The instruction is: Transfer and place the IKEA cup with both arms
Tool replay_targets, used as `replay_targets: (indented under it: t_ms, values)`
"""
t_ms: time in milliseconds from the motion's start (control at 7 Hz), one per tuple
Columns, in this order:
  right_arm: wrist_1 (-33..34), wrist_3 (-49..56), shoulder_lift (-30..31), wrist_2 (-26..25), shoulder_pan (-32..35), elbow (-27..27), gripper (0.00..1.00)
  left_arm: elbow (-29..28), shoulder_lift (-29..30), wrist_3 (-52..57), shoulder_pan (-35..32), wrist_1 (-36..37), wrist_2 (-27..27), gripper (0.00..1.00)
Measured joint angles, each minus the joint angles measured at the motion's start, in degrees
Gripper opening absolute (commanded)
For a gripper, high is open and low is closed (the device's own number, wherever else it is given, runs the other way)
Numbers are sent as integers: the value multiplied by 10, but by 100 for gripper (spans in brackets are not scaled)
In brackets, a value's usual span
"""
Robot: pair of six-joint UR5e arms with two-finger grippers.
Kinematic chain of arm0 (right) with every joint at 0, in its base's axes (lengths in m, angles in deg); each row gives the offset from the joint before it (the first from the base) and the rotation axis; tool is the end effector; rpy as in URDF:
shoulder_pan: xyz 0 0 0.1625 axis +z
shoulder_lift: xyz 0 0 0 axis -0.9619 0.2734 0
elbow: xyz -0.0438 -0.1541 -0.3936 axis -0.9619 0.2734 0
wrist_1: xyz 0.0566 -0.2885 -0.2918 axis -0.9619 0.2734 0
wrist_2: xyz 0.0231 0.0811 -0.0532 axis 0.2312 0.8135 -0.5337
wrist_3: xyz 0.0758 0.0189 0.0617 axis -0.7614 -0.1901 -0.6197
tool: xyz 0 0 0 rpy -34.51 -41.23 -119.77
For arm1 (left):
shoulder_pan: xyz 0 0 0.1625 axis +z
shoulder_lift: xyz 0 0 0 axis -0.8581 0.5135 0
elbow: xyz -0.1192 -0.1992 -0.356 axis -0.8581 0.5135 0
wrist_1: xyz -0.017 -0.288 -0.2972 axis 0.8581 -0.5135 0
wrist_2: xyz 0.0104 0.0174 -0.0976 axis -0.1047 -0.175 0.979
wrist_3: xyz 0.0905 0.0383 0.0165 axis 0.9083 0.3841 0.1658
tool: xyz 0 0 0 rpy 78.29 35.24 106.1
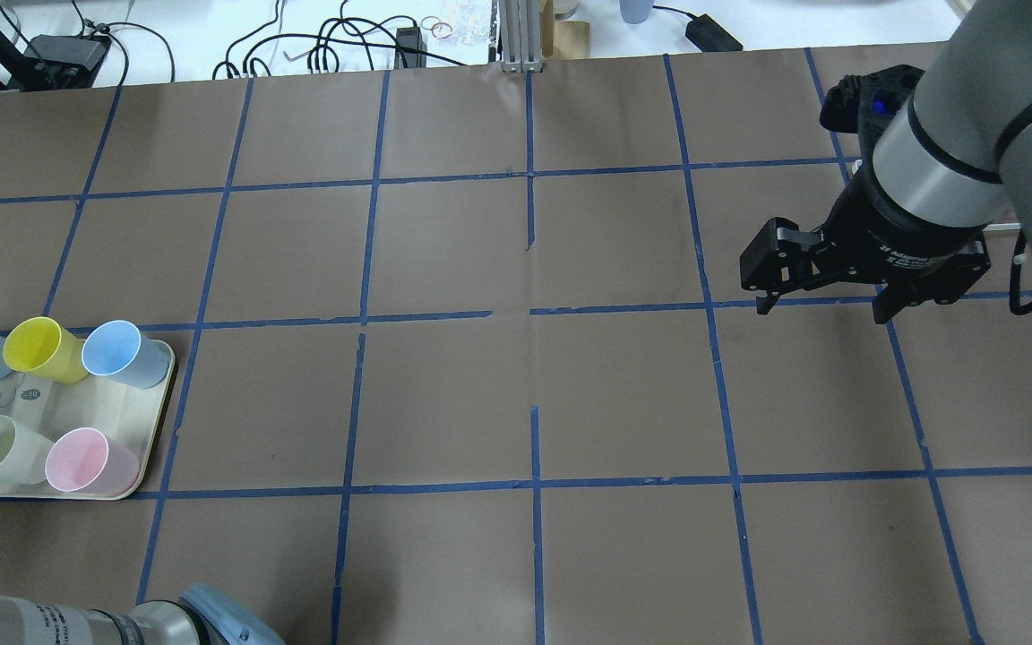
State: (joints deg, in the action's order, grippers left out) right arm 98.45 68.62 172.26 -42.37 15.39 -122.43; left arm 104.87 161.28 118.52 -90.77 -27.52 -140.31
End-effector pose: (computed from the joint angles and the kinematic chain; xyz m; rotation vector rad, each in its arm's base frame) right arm 0.1310 -0.3880 0.4875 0.2070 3.1253 -0.0137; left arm 0.3487 -0.3801 0.2210 -0.4328 -2.8903 -0.0226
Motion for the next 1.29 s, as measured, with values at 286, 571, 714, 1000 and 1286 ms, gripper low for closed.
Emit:
replay_targets:
  t_ms: [286, 571, 714, 1000, 1286]
  values:
    - [2, 0, -1, 2, -1, 0, 100, -1, 0, -1, 0, -1, -8, 93]
    - [0, -4, 0, 6, -1, 1, 100, -5, -14, -7, -3, -11, -14, 93]
    - [0, -4, 1, 3, -1, 2, 100, -7, -25, -14, -6, -18, -20, 93]
    - [0, -2, -1, 4, -1, 1, 100, -8, -47, -21, -13, -29, -21, 92]
    - [-4, 1, -1, 3, -1, 0, 100, -10, -89, -42, -52, -45, -22, 93]
